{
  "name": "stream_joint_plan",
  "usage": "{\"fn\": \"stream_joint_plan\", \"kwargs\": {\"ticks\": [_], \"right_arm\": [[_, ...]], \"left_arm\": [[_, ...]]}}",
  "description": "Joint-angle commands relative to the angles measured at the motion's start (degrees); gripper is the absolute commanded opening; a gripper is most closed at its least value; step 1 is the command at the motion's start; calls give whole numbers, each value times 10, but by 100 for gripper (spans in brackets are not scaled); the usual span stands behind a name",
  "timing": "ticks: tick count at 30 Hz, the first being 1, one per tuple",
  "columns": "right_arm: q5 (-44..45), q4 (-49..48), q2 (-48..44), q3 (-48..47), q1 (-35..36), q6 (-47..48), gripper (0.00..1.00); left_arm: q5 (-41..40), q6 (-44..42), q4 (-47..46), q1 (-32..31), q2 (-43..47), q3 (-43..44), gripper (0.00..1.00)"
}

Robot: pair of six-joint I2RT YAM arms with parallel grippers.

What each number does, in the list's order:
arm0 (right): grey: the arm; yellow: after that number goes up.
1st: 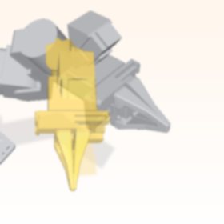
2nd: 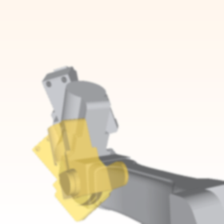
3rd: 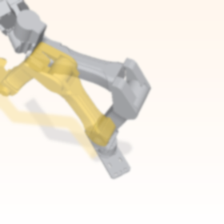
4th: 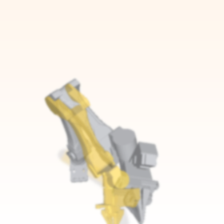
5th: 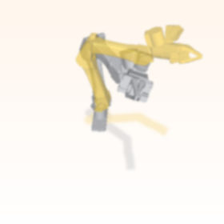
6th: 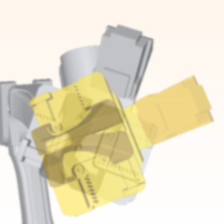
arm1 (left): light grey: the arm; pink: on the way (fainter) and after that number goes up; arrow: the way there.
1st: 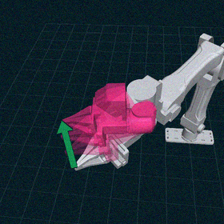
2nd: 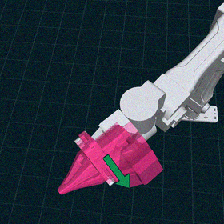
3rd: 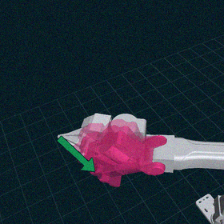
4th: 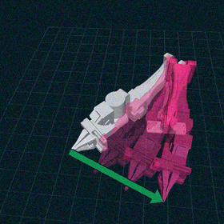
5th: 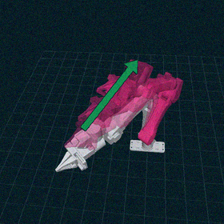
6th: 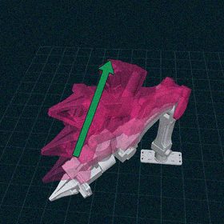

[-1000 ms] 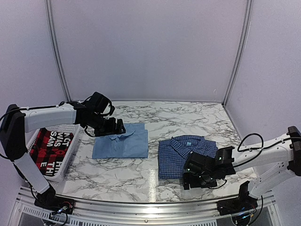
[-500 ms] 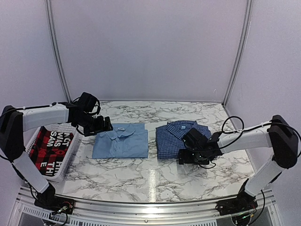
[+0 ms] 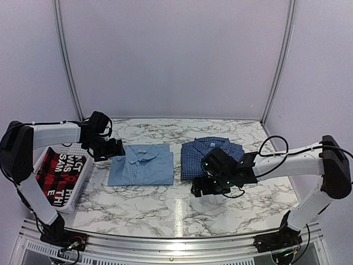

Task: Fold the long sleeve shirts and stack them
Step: Move the square-folded shirt to the center of the board, then pick up the square-folded shirt from the center of the board.

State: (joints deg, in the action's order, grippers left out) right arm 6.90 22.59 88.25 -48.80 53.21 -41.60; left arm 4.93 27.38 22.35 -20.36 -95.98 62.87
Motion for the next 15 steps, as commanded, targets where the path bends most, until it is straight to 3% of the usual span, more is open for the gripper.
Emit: {"fn": "stream_joint_plan", "kwargs": {"ticks": [1,6,15], "right_arm": [[-60,-5,4,-88,12,23,96],[-98,-23,101,-221,8,59,91],[-132,-68,259,-335,-45,70,75]], "left_arm": [[-3,-18,9,2,-10,8,88],[-13,-16,14,3,-14,-4,72],[-35,-13,17,2,-15,-20,65]]}}
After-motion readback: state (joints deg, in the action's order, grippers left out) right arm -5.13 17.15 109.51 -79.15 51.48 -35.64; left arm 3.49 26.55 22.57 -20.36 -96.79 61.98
